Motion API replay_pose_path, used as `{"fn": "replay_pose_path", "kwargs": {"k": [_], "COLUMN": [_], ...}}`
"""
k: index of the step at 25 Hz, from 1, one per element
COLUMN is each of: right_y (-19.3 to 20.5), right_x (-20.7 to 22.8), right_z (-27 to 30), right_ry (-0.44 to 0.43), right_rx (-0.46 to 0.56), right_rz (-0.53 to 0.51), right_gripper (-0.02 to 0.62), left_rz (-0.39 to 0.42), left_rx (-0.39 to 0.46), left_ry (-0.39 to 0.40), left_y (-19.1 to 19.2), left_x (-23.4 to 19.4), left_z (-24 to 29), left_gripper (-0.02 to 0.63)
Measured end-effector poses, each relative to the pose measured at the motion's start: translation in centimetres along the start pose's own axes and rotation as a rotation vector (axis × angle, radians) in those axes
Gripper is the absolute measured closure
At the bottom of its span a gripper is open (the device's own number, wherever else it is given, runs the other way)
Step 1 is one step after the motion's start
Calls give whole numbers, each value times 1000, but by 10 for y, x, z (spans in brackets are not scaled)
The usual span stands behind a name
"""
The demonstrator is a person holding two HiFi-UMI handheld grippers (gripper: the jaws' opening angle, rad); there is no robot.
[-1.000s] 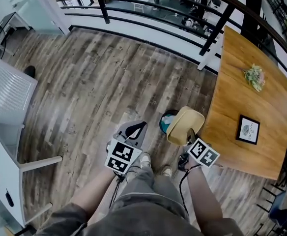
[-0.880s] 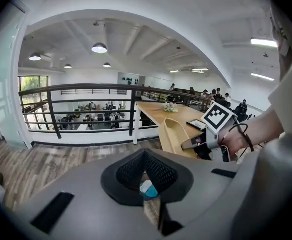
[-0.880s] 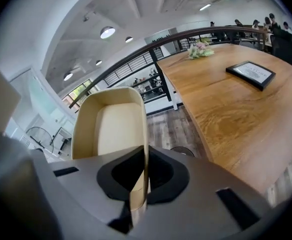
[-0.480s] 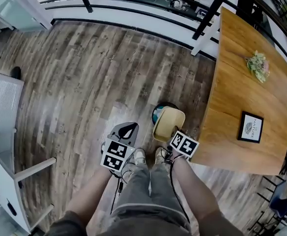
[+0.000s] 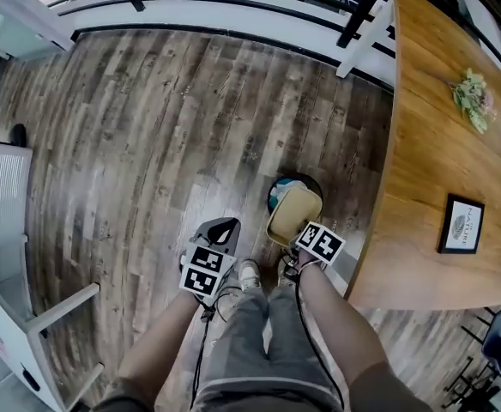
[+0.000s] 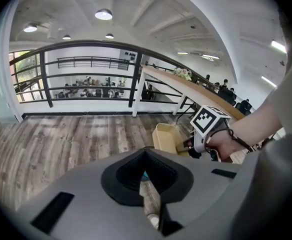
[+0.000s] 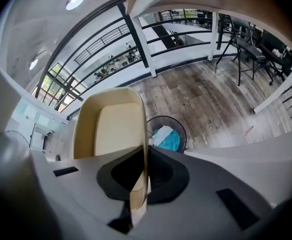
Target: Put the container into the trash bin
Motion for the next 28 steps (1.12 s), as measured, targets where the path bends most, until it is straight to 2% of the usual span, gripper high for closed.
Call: {"fn": "replay_pose_path", "kwargs": {"k": [8, 12, 16, 20, 22, 25, 28], "right_y": [3, 6, 13, 17, 17, 20, 23], "right_x": [28, 32, 44, 55, 56, 49, 44], "right_z": [51, 66, 78, 87, 90, 89, 84], "right_ry": [93, 138, 188, 198, 194, 171, 154], "right_rx": [-33, -30, -12, 13, 12, 6, 3], "right_rz": [45, 184, 269, 335, 356, 351, 326], "right_gripper": [561, 561, 560, 555, 527, 493, 488], "left_rz": [-44, -82, -103, -117, -120, -128, -140], "left_rx": [-43, -60, -69, -76, -81, -88, -79], "left_ry": [-1, -5, -14, -13, -8, -22, -41], "left_y": [23, 34, 38, 40, 41, 42, 36], "left_x": [-24, -30, -32, -31, -29, -27, -23], "left_z": [40, 56, 70, 76, 76, 72, 63], "left_gripper": [591, 591, 591, 591, 591, 591, 591]}}
Point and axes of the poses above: the fingertips, and each gripper's own axes: z forward along the fingers, x to its right, y out of its underside, the point moved 3 cm from there along -z, backward along the fingers, and after that the axes turned 14 degrees about -z, right-handed, at the moved point
